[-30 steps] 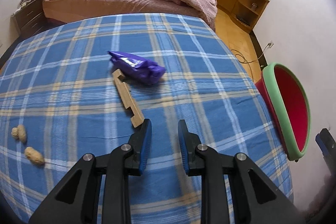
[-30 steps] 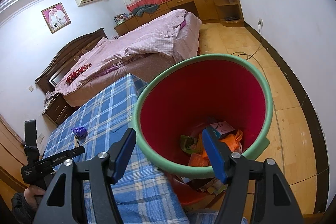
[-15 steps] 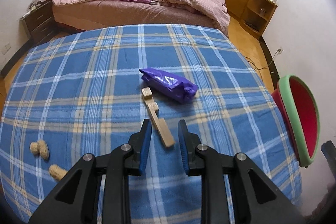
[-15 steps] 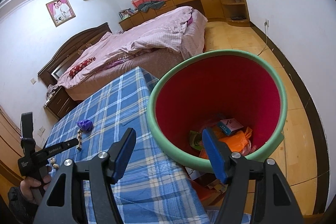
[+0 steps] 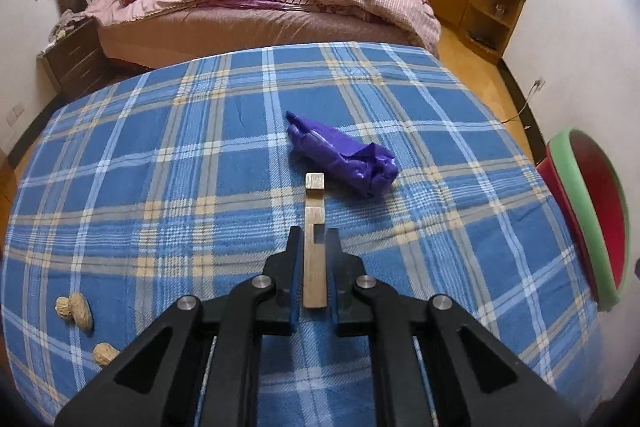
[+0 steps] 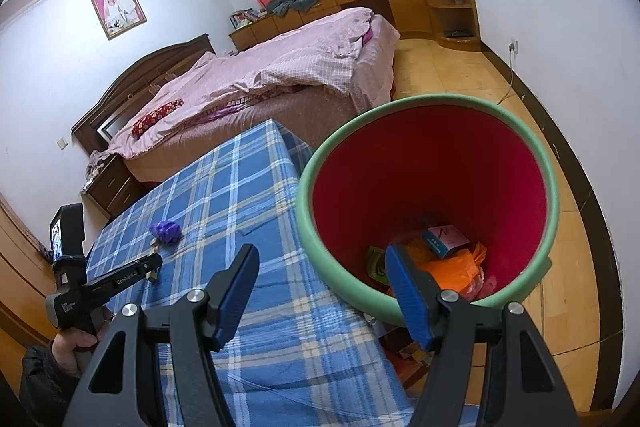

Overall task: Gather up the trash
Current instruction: 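Close the left tool on the light wooden stick and lift it, then grasp the purple plastic wrapper with right tool while left tool holds the wooden stick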

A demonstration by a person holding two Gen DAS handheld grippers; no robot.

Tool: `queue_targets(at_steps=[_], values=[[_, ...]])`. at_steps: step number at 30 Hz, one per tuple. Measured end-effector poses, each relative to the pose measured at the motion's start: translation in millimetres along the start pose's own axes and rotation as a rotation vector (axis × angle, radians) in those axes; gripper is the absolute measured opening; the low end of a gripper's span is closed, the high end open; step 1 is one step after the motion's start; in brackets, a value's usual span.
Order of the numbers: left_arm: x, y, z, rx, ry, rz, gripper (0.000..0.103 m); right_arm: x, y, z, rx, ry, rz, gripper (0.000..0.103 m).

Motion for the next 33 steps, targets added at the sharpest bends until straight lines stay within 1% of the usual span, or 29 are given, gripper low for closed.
queue_targets(at_steps=[6, 12, 14, 16, 18, 26, 33], values=[[4, 19, 13, -0.028, -0.028, 0.028, 0.010, 1, 26, -9, 0.025, 0.026, 0.043, 0.068], [15, 50, 28, -0.020, -0.090, 0.111, 0.010, 3, 63, -24, 0.051, 0.052, 0.108, 0.068], [17, 63, 31, -0.001, -0.108, 0.138, 0.010, 3, 77, -32, 0.060, 0.067, 0.131, 0.068], [18, 72, 32, 0.033, -0.127, 0.144, 0.010, 2, 90, -39, 0.070, 0.078, 0.154, 0.068], [20, 77, 31, 0.047, -0.141, 0.152, 0.010, 2, 103, -46, 0.079, 0.089, 0.179, 0.068], [13, 92, 25, 0.021, -0.135, 0.196, 0.010, -3, 157, -79, 0.116, 0.147, 0.277, 0.068], [10, 97, 22, 0.028, -0.132, 0.216, 0.010, -8, 191, -110, 0.122, 0.183, 0.335, 0.068]])
Point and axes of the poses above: each gripper's, at about its wrist camera, not at the fingertips, and z roughly against the way its jaws point, y to its left, x to its top, the point moved 6 cm from there along -z, roughly the way its jaws point, and after that the axes turned 6 degrees about -x, right-handed, at the moved point
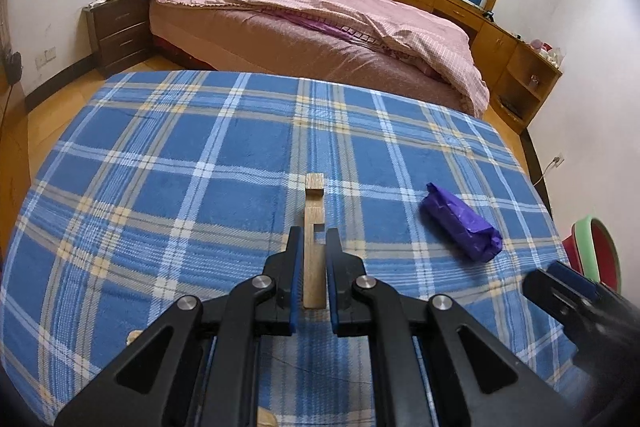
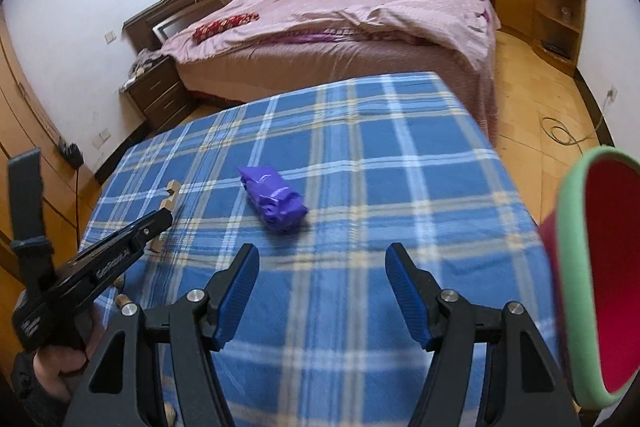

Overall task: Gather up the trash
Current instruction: 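Grasp the purple plastic wrapper with right tool while left tool holds the wooden stick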

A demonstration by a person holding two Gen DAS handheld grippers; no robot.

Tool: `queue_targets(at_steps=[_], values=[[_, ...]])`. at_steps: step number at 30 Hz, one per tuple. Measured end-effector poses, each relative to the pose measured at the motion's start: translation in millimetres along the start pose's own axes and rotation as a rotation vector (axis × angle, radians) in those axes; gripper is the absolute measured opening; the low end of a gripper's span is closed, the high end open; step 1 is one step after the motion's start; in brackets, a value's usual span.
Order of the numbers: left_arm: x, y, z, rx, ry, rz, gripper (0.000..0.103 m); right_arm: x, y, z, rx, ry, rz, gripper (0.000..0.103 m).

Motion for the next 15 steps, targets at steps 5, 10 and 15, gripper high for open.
queue_targets(at_steps=[5, 10, 15], values=[[0, 3, 0, -0.002, 0.001, 0.013, 0.010, 10, 11, -21, -0.002, 0.009, 0.026, 0.068], [0, 3, -1, -0.003, 0.004, 0.010, 0.010, 21, 22, -35, 0.008, -0.002, 0.060, 0.067], [1, -1, 2, -0.015, -0.010, 0.002, 0.010, 20, 31, -51, 0.044, 0.043, 0.074, 0.047]])
Point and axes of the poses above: each gripper's, at about its wrist camera, not at the fingertips, and z roughly against the way its jaws point, y to its left, x to its top, the point moved 6 cm from there along -z, roughly the way its jaws point, and after that the axes turned 6 degrees about -x, right-handed, at the moved point
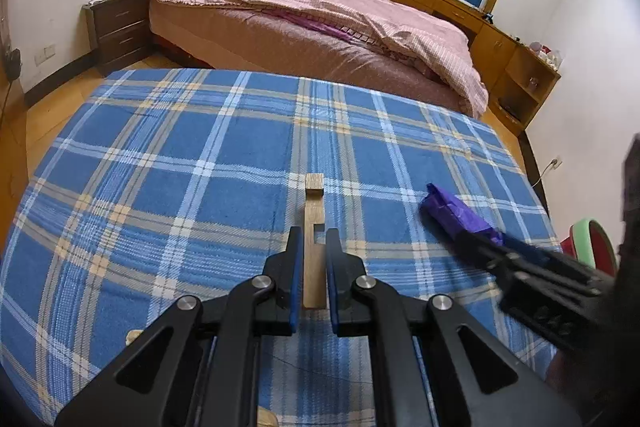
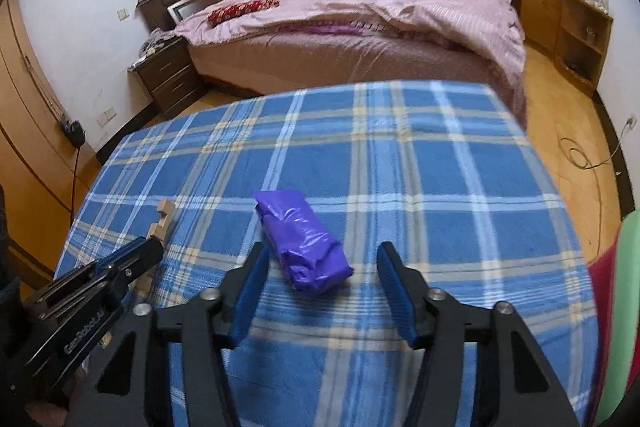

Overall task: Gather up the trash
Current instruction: 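Grasp the purple plastic wrapper with right tool while left tool holds the wooden stick, then carry the purple wrapper over the bucket and open right tool while left tool carries the stick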

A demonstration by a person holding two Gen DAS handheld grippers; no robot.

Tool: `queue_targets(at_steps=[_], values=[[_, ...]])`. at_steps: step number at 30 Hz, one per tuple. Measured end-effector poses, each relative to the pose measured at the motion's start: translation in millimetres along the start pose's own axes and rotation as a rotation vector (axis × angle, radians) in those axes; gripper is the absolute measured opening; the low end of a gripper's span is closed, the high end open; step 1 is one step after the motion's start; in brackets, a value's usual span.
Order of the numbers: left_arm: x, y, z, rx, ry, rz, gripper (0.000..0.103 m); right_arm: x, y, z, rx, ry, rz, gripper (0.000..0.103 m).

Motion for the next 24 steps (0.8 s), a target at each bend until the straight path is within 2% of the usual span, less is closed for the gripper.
queue_targets(at_steps=[3, 6, 20, 24], values=[[0, -5, 2, -0.006, -0.007, -0.015, 0.010, -2, 3, 0, -0.010, 0.000, 0.028, 0.034], [0, -8, 4, -0.013, -0.013, -0.025, 0.010, -6, 4, 4, 0.002, 0.005, 0.032, 0.031], [-2, -24, 11, -0.041, -0.033, -0.058, 0.010, -45, -24, 80, 0.033, -0.063, -0.100, 0.030], [-4, -31, 14, -0.053, -0.040, -0.079, 0.010, -54, -37, 103, 0.016, -0.100, -0.143, 0.030]])
Point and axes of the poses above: each gripper's, at about its wrist camera, not at the fingertips, and z roughly against the way its jaws point, y to its left, x to its top, the point moved 6 cm from there along -z, roughly the way its jaws point, and after that the axes turned 6 degrees about -x, right-handed, at the moved point
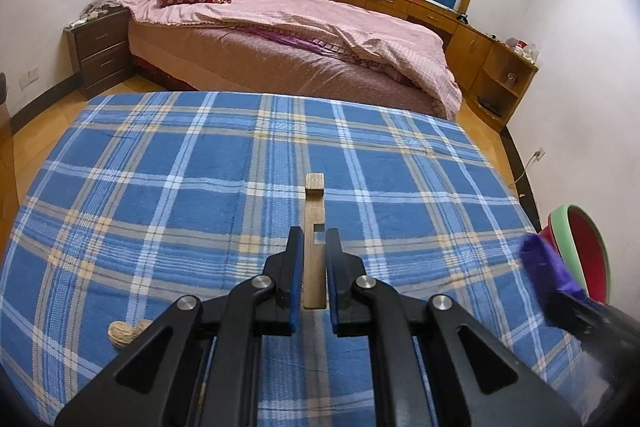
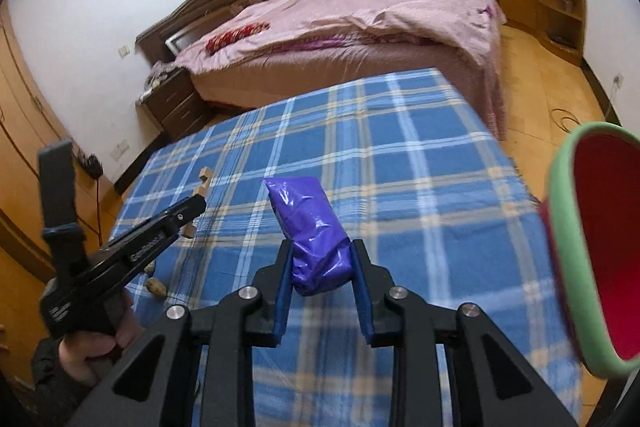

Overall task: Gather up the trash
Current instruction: 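Carry the purple wrapper over the bucket and open right tool while left tool carries the stick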

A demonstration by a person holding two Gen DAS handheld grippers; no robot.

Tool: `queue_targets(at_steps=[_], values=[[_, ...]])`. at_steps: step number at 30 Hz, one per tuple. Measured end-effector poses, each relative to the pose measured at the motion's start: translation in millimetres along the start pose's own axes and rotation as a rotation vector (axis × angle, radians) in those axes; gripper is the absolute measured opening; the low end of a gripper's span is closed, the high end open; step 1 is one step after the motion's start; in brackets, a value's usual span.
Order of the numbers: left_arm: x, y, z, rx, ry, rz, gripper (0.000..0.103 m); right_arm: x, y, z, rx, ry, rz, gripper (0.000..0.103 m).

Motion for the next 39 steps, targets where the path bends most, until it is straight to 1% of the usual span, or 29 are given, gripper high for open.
queue_targets(at_steps=[5, 11, 14, 17, 21, 25, 30, 36, 39], values=[[1, -16, 7, -0.023, -0.018, -0.038, 0.010, -8, -24, 29, -0.034, -0.044, -0.059, 0.030], [2, -46, 22, -0.073, -0.031, -0.090, 0.010, -18, -66, 60, -0.116, -0.093, -0.117, 0.030], [-1, -63, 28, -0.122, -0.016, -0.100, 0.010, -21, -91, 75, -0.158, -0.120, -0.155, 0.030], [-7, -87, 34, -0.170, 0.004, -0.127, 0.010, -24, -110, 87, -0.181, -0.139, -0.190, 0.030], [-12, -116, 36, -0.212, 0.026, -0.161, 0.010, -30, -137, 101, -0.216, -0.160, -0.229, 0.030], [-18, -143, 34, -0.254, 0.063, -0.183, 0.010, -35, -158, 114, -0.263, -0.190, -0.239, 0.030], [-24, -178, 28, -0.300, 0.091, -0.207, 0.010, -37, -187, 122, -0.311, -0.211, -0.260, 0.030], [-28, -218, 21, -0.336, 0.106, -0.266, 0.010, -40, -225, 116, -0.350, -0.192, -0.291, 0.030], [-28, -239, 15, -0.353, 0.115, -0.291, 0.010, -40, -242, 109, -0.354, -0.177, -0.312, 0.030]])
Point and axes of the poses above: each gripper's, at about its wrist camera, not at the fingertips, and z roughly against the way its jaws point, y to its left, x to its top, the point moved 6 cm from there along -z, roughly the way its jaws point, and after that the axes turned 6 degrees about -x, right-handed, at the moved point
